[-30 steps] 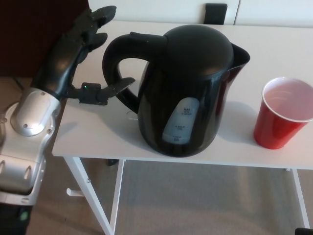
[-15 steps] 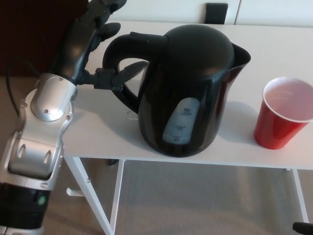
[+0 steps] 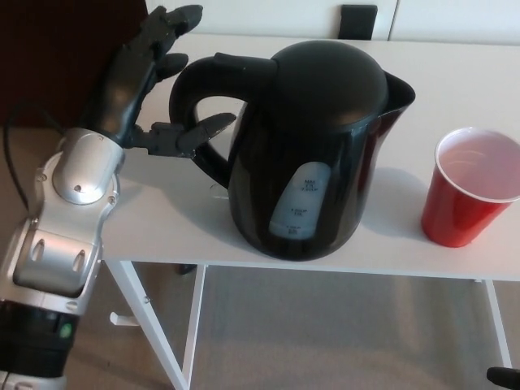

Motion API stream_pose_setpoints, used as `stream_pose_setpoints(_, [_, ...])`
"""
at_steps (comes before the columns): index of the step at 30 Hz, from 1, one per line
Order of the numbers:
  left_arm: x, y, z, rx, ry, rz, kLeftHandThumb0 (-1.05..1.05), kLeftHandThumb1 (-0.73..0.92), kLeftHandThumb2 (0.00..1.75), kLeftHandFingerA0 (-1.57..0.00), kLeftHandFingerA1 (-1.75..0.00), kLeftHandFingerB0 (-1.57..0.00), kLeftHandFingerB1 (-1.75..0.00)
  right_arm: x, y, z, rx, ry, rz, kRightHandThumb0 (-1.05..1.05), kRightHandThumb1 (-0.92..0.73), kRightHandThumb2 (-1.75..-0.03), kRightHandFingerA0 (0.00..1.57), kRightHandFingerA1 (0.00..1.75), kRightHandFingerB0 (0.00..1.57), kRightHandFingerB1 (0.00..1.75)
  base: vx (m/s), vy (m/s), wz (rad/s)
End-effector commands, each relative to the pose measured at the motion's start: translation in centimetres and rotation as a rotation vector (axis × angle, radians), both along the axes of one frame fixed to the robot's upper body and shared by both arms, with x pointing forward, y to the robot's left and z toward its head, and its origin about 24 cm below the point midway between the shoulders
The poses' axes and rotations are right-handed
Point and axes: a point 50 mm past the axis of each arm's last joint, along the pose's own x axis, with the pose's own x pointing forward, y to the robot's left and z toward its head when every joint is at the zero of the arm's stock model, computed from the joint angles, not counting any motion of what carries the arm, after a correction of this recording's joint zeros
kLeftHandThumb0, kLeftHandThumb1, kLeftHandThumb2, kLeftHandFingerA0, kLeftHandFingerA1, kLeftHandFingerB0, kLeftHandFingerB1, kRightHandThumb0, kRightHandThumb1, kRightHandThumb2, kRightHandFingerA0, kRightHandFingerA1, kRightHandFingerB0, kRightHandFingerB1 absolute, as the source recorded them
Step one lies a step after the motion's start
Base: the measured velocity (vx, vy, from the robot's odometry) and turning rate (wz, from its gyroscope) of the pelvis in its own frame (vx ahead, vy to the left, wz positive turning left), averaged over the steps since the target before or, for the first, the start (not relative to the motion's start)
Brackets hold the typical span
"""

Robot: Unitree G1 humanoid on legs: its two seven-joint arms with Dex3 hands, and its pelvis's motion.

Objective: The robot walk towards a table in front and uses its left hand to pick up the pot from the base and pour water to the cup on the right hand side

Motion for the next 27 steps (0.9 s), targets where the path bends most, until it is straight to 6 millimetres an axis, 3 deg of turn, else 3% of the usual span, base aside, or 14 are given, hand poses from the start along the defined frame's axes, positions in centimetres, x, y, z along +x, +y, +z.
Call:
stream_pose_setpoints(1, [0.3,0.6,0.1,0.048,-0.014,0.010,-0.54,0.41,0.67,-0.26,-0.43,-0.16,-0.36,0.3,-0.4,0.3,-0.016,-0.008,0.004,-0.45,-0.25,-0.56,0.84,0.85,0.71,0.68,0.00,0.000,0.00])
stream_pose_setpoints(10, [1.0,0.5,-0.6,0.026,0.045,0.022,-0.52,0.41,0.67,-0.27,-0.43,-0.16,-0.36,0.7,-0.3,0.4,-0.015,-0.013,0.012,-0.41,-0.26,-0.57,0.83,0.85,0.72,0.67,0.00,0.000,0.00])
stream_pose_setpoints(11, [0.9,0.0,-0.9,0.025,0.044,0.009,-0.53,0.42,0.67,-0.27,-0.43,-0.18,-0.37,0.7,-0.2,0.4,-0.021,-0.015,0.025,-0.51,-0.16,-0.74,0.83,0.87,0.69,0.73,0.00,0.000,0.00])
stream_pose_setpoints(15, [0.9,-0.3,-1.1,0.024,0.043,0.004,-0.53,0.42,0.67,-0.27,-0.43,-0.18,-0.37,0.7,-0.1,0.4,-0.024,-0.016,0.030,-0.51,-0.16,-0.74,0.83,0.87,0.69,0.73,0.00,0.000,0.00])
stream_pose_setpoints(19, [0.9,-1.0,-1.4,0.004,0.038,-0.003,-0.56,0.41,0.68,-0.27,-0.43,-0.17,-0.36,0.9,-0.1,0.5,-0.005,-0.023,0.023,-0.48,-0.16,-0.70,0.81,0.88,0.70,0.74,0.00,0.000,0.00])
stream_pose_setpoints(20, [1.0,-1.2,-1.3,0.002,0.041,-0.004,-0.57,0.42,0.69,-0.26,-0.43,-0.18,-0.37,0.9,-0.1,0.5,-0.010,-0.026,0.030,-0.47,-0.24,-0.57,0.84,0.86,0.73,0.68,0.00,0.000,0.00])
stream_pose_setpoints(27, [1.6,-2.8,-1.5,0.021,0.041,-0.011,-0.59,0.41,0.70,-0.29,-0.44,-0.20,-0.38,1.3,-0.2,0.7,-0.043,-0.015,0.042,-0.41,-0.26,-0.56,0.85,0.84,0.70,0.66,0.00,0.000,0.00])
